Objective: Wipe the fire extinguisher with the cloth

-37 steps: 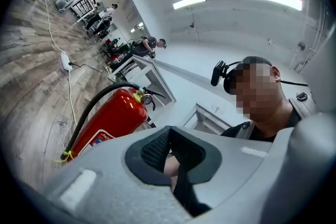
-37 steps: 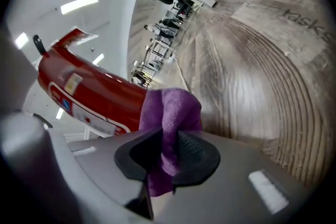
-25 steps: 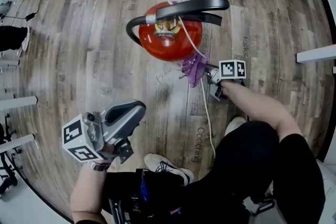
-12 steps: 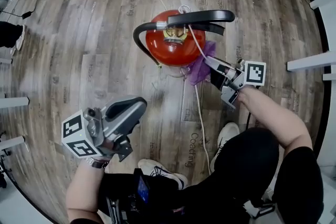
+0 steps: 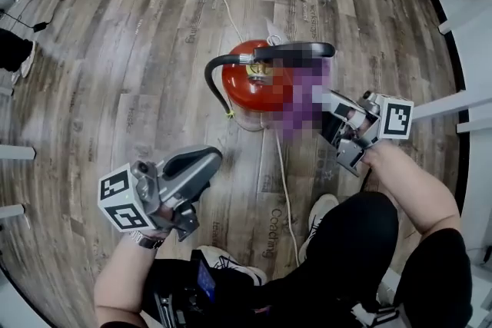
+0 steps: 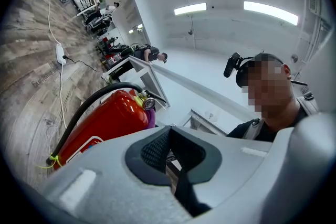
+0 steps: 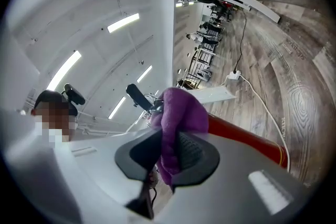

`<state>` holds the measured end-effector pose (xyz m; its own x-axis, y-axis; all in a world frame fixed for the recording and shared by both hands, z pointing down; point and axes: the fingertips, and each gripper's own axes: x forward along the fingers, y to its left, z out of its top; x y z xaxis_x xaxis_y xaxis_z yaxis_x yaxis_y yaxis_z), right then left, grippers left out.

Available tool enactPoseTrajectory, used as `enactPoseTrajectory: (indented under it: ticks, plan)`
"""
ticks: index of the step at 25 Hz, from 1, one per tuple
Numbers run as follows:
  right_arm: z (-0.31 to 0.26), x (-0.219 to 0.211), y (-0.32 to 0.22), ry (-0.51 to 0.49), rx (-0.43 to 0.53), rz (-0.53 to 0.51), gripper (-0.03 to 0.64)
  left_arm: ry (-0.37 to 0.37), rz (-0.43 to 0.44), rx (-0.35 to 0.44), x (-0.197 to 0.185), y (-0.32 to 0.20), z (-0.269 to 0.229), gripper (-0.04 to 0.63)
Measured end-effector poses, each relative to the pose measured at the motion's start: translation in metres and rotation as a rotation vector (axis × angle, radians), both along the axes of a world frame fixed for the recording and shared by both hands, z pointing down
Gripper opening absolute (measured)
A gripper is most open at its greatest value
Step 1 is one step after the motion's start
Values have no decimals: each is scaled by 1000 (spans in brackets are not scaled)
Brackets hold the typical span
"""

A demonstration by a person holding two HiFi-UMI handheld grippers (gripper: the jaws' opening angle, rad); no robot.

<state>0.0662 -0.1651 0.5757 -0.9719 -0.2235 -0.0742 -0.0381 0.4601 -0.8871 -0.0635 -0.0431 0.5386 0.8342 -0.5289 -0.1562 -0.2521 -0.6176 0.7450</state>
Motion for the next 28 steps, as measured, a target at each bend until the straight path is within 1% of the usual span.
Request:
enactPoseTrajectory:
  ticks: [6, 14, 17, 21, 25, 26, 27, 28]
  plan:
    - [-21, -6, 16, -45, -20, -42, 55, 15, -18, 25, 0, -4, -11, -5]
    - [-67, -11, 49, -120, 5, -106, 55, 44, -26, 46, 1, -10, -20, -5]
    - [-79, -14, 65, -129, -9, -140, 55, 52, -35, 52, 0, -10, -24, -5]
    - [-77, -19, 91, -91, -26, -169, 55, 67, -88, 29, -11, -9, -24, -5]
    - [-99, -32, 109, -6, -33, -192, 55, 114, -191, -32, -24, 0, -42, -5]
    - [-110, -34, 114, 15, -35, -200, 55, 112, -214, -50, -27, 5, -48, -5]
    - [-123, -35, 119, 29, -43, -207, 55, 94, -232, -66, -28, 11, -55, -5]
    - [-139, -36, 123, 36, -54, -216, 55, 60, -246, -83, -28, 20, -62, -4]
